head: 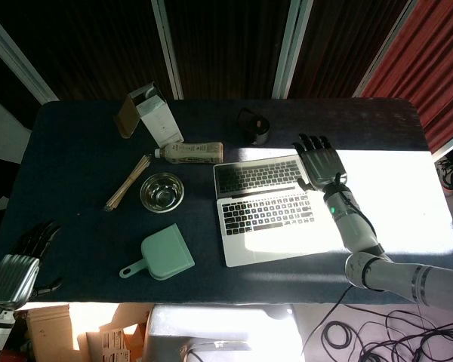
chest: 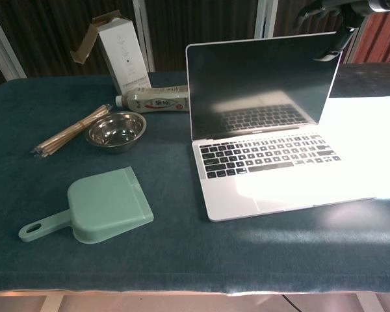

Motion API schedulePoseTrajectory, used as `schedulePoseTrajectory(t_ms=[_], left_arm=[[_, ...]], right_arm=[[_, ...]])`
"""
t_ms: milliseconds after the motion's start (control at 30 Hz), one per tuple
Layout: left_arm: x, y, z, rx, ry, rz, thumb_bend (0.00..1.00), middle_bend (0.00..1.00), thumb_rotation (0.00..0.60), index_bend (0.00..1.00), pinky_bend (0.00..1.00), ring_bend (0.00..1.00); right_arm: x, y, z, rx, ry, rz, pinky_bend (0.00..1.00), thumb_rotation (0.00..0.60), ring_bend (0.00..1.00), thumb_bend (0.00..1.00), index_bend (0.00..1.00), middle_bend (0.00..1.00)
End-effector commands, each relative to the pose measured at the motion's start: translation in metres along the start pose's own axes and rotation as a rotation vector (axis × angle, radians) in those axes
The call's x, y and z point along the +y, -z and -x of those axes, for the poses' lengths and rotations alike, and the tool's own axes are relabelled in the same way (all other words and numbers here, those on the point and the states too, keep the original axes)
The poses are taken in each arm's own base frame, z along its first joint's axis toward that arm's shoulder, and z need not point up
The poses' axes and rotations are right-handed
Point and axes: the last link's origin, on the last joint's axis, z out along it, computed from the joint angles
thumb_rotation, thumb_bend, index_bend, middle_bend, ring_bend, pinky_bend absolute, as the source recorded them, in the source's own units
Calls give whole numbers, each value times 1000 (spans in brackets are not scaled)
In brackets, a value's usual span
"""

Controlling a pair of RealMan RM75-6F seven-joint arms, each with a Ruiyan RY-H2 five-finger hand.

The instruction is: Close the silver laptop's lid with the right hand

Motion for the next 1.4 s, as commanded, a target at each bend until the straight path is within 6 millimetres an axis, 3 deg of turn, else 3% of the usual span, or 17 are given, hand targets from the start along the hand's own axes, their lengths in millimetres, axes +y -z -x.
schedulePoseTrajectory(t_ms=[33,333,900,1400], left_arm=[[1,-1,0,3,2,5,31,15,600,0,144,0],[2,-6,0,-4,2,16,31,15,600,0,144,0],[4,-6,2,-7,-2,20,31,15,600,0,144,0],[6,-4,2,-5,-3,28,31,15,600,0,134,0]], right_arm=[[-1,0,1,-1,-6,-2,0,600,0,309,150,0],[-9,-3,2,-7,-22,-23,0,600,0,309,156,0],[-6,16,6,-53,2,-46,0,600,0,309,215,13],[-11,60,27,-66,175,-129,0,600,0,309,188,12]])
